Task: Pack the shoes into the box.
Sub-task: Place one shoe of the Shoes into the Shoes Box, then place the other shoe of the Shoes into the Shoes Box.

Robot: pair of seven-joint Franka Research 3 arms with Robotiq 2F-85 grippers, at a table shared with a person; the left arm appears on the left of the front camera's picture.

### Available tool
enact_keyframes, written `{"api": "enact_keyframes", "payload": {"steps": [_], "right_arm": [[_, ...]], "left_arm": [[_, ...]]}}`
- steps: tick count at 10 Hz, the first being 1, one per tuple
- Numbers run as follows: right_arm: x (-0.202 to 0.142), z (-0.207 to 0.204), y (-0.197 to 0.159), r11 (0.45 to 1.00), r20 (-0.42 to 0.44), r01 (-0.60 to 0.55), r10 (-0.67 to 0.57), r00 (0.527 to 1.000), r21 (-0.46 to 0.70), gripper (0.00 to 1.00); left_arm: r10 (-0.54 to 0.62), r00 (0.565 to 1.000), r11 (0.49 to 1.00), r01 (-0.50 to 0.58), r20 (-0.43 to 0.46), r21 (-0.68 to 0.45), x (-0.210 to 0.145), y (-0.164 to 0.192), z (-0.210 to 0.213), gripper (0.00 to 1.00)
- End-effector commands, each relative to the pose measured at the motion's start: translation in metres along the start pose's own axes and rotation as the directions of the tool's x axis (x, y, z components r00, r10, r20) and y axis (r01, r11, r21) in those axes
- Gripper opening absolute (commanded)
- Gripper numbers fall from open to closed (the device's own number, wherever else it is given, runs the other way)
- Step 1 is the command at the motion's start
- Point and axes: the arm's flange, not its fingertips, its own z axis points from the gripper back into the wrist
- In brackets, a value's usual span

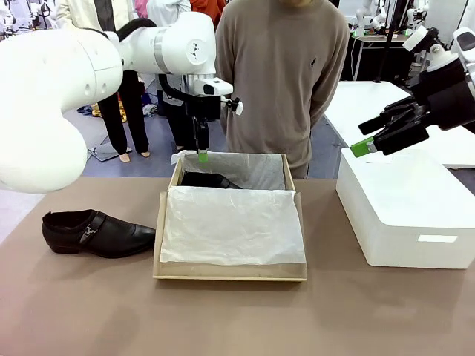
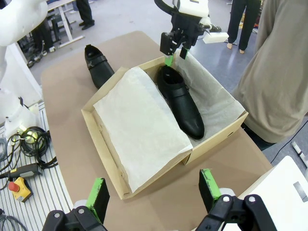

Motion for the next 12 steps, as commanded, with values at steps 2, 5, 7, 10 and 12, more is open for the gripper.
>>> {"api": "enact_keyframes", "payload": {"steps": [2, 5, 7, 10, 12], "right_arm": [[0.001, -0.001, -0.003, 1.000, 0.021, -0.020, 0.020, 1.000, 0.015, 1.00], [0.001, -0.001, -0.003, 1.000, 0.021, -0.020, 0.020, 1.000, 0.015, 1.00], [0.001, -0.001, -0.003, 1.000, 0.021, -0.020, 0.020, 1.000, 0.015, 1.00], [0.001, -0.001, -0.003, 1.000, 0.021, -0.020, 0.020, 1.000, 0.015, 1.00], [0.001, -0.001, -0.003, 1.000, 0.021, -0.020, 0.020, 1.000, 0.015, 1.00]], "left_arm": [[0.042, 0.999, 0.999, -0.042, 0.000, -0.010, -0.012, -0.003, 0.022, 1.00], [0.005, 1.000, 1.000, -0.005, 0.000, 0.001, -0.002, -0.004, 0.009, 1.00], [0.005, 1.000, 1.000, -0.005, 0.000, 0.001, -0.002, -0.004, 0.009, 1.00], [0.005, 1.000, 1.000, -0.005, 0.000, 0.001, -0.002, -0.004, 0.009, 1.00], [0.005, 1.000, 1.000, -0.005, 0.000, 0.001, -0.002, -0.004, 0.009, 1.00]]}}
